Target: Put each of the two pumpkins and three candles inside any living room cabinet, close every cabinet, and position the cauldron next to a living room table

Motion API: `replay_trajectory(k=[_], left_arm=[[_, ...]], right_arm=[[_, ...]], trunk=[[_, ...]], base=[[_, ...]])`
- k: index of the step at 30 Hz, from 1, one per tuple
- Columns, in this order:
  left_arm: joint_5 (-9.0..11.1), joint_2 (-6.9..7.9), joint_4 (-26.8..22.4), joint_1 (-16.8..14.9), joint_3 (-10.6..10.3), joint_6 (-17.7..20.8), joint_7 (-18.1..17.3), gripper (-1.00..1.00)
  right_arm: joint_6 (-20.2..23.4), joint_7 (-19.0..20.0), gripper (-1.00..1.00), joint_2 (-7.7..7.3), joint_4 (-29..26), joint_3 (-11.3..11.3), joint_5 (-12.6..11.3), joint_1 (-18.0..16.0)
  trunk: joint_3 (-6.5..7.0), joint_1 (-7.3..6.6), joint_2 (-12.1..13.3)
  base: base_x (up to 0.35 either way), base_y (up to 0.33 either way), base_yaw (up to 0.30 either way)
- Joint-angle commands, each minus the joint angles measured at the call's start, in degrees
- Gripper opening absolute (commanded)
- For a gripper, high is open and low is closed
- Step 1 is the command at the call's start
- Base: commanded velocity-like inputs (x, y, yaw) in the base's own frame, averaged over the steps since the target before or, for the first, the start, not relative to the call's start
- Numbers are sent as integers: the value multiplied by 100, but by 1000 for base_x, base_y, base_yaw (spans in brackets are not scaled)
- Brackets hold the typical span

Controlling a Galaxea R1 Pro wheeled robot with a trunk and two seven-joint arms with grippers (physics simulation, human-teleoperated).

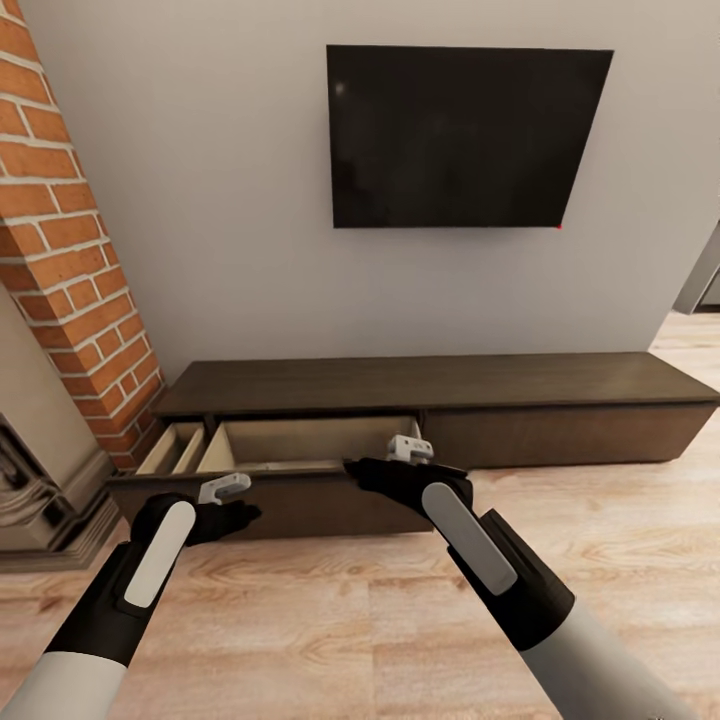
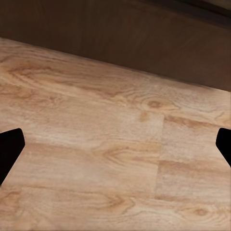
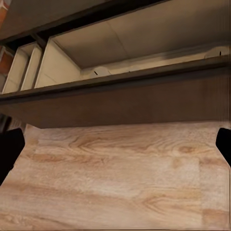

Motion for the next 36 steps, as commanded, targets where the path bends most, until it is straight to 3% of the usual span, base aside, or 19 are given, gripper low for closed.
replay_trajectory(k=[1, 8, 19, 27, 31, 36], left_arm=[[56, 9, -5, -4, -14, 4, 59, 100], [15, 12, -5, -4, -66, -19, 65, 100], [10, -8, 3, -4, -113, -44, 62, 100], [-16, 10, 42, -4, -115, -69, 88, 100], [-59, 11, 60, -4, -216, -320, 76, 100], [-107, 20, 113, -4, -464, -797, 79, 100]], right_arm=[[-3, -64, 100, -4, 23, 16, -51, -7], [5, -95, 100, 5, 547, 53, 23, -7], [-35, -38, 100, 15, 1238, 59, 689, -7], [-112, -28, 100, 7, 1366, 70, 773, -7], [-612, -24, 100, 3, 1483, 466, 1147, -7], [-1379, -19, 100, 5, 1848, 1011, 1300, -7]], trunk=[[-24, 22, -44], [-150, 175, -325], [-347, 417, -766], [-491, 593, -1087], [-562, 681, -1247], [-652, 790, -1448]], base=[[-2, 0, 0], [0, 0, 0], [0, 0, 0], [0, 0, 0], [0, 0, 0], [0, 0, 0]])
